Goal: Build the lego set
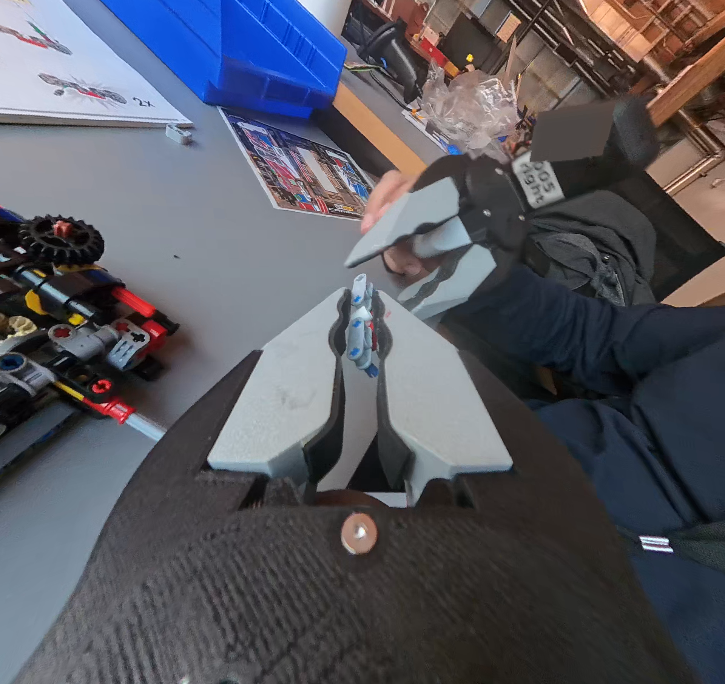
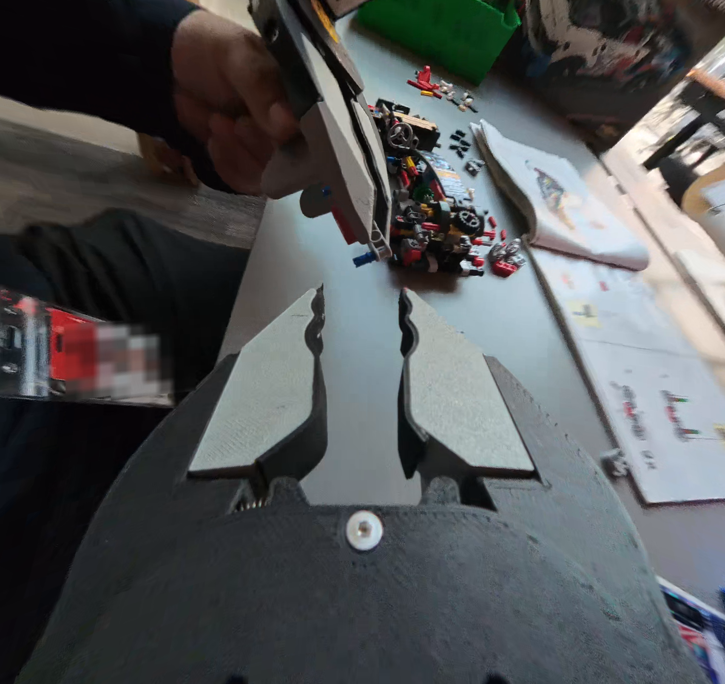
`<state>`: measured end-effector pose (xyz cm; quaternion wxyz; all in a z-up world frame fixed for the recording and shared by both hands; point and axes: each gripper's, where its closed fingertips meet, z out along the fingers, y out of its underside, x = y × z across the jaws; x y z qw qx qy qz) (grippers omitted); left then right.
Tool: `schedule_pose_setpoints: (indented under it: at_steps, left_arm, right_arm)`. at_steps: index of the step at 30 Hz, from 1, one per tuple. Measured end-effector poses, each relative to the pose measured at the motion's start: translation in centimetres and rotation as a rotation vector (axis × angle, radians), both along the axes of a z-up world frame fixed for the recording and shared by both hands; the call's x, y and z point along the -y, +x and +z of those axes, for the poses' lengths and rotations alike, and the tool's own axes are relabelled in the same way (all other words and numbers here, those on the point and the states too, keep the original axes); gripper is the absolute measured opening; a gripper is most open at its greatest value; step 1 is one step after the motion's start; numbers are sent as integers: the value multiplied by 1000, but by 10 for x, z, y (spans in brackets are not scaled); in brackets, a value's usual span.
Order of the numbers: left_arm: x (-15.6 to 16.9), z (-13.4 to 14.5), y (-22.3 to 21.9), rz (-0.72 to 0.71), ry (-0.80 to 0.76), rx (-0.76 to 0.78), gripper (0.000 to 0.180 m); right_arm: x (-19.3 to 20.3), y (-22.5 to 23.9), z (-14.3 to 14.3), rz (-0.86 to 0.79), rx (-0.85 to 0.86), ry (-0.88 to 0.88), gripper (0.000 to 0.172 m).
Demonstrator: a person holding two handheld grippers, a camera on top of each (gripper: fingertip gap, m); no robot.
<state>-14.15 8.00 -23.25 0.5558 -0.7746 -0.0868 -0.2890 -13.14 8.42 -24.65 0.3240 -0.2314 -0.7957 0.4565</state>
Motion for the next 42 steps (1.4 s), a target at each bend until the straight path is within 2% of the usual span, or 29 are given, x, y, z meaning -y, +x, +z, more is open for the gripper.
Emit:
schedule_pose_setpoints:
  at_steps: [2,4,7,10,12,13,15,17,20,24,28,30,33,35,37,38,42]
  left_arm:
    - [0,1,-8,44,15,-3,8]
    - [-1,8,-16,96,71,-5,8]
    - [0,6,-13,79,48,-22,8]
    - [0,10,-8,62,58,-19,8]
    - [-1,13,-1,30,61,13,8]
    - [-1,12,0,27,63,15,8]
    - [-1,12,-9,72,69,-39,6]
    - [6,6,-20,92,10,-153,5]
    - [16,-18,-49,187,-178,-415,5]
    - [11,-24,-35,132,-168,-325,6]
    - [11,-35,-38,129,-208,-419,6]
    - [8,-23,-40,161,-133,-570,5]
    - [4,-12,-43,209,-42,-1073,4]
    - [1,-27,-40,182,-63,-1349,5]
    - [-1,-61,-35,72,-160,-1514,5]
    - [-2,-64,-34,68,-172,-1619,3]
    - [-10,-51,-13,72,-71,-1802,5]
  right_arm:
    - [-7,-3,-1,-70,-55,61,22]
    - [-13,-6,-5,-130,-2,48,9]
    - [-24,-14,-1,-215,69,-44,26]
    - [-14,-8,14,-151,122,-203,31]
    - [-2,-1,29,-65,71,-282,30]
    - [3,3,29,-33,51,-275,25]
    - [4,6,9,-29,96,-157,15]
    - [-14,0,-5,-118,130,-50,19]
    - [-53,-12,1,-280,130,-67,11]
    - [-97,-10,11,-379,165,-129,17]
    - [-136,-1,32,-463,112,-125,15]
    - [-149,3,39,-491,93,-123,14]
    - [-164,9,39,-522,115,-138,13]
    - [-171,12,36,-545,144,-140,12]
    - [-179,14,35,-578,162,-138,11]
    - [-184,15,37,-603,162,-143,11]
    - [-195,22,57,-652,137,-221,12]
